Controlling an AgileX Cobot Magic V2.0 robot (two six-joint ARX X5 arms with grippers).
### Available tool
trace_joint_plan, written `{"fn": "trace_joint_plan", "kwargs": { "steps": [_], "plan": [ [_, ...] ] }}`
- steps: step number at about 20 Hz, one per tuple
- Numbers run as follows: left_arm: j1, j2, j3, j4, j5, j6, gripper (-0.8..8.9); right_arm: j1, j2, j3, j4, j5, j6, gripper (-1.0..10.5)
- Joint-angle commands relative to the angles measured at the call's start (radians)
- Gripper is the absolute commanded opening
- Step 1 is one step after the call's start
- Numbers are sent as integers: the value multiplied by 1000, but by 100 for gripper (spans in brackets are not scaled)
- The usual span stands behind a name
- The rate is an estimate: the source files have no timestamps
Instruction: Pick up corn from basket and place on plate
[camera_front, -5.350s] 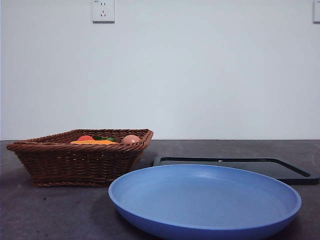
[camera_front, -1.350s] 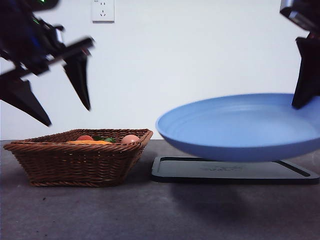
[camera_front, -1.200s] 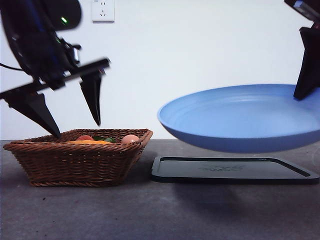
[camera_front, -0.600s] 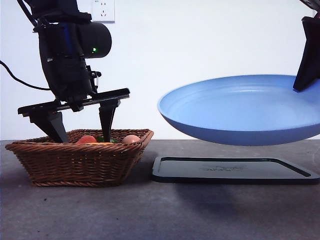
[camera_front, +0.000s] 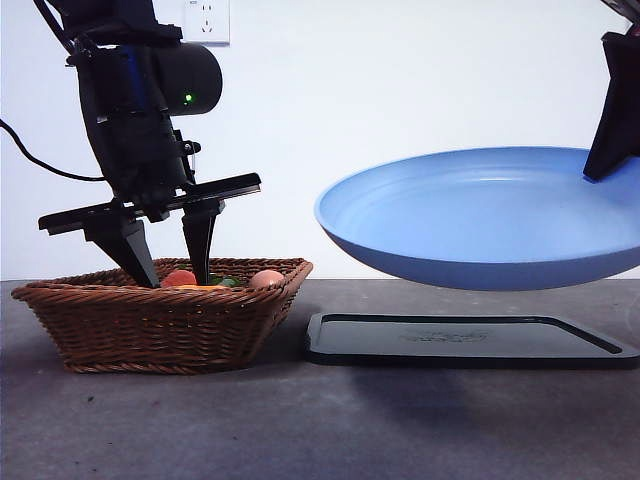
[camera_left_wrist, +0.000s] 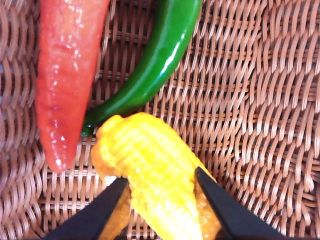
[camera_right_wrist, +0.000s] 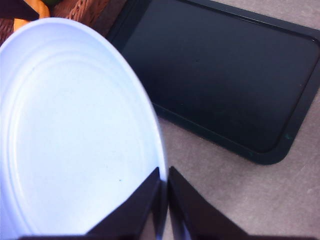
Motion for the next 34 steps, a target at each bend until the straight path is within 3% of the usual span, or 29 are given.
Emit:
{"fn": "trace_joint_plan", "kwargs": {
  "steps": [1,11,14,16,18,20,25,26,30,34],
  "plan": [
    [-18,50,16,-52,43,50,7,2,3,18,11,-6,-7,2],
    [-18,2,306,-258,27,130,7,-1,9,18,54,-3,12,2],
    [-58,-69,385,-262,68,194,7,-5,79,18,96,-2,68,2],
    [-120,-105,418,-211,155,263,7,-6,157,18,163,-13,139,2],
    [-191,-103,418,-188,196,348,7,-6,206,18,246,-90,216,2],
    [-259,-61,418,-197,196,437,7,-6,213,19,293,-112,266,2],
    [-348,44,418,-159,156,531,16,-9,213,36,267,-160,274,2],
    [-351,56,418,-159,146,532,40,-9,213,36,261,-164,274,2],
    [-352,70,418,-154,93,531,285,-9,213,36,235,-164,273,2],
    [-351,70,418,-154,91,531,313,-9,213,36,222,-162,273,2]
  ]
}}
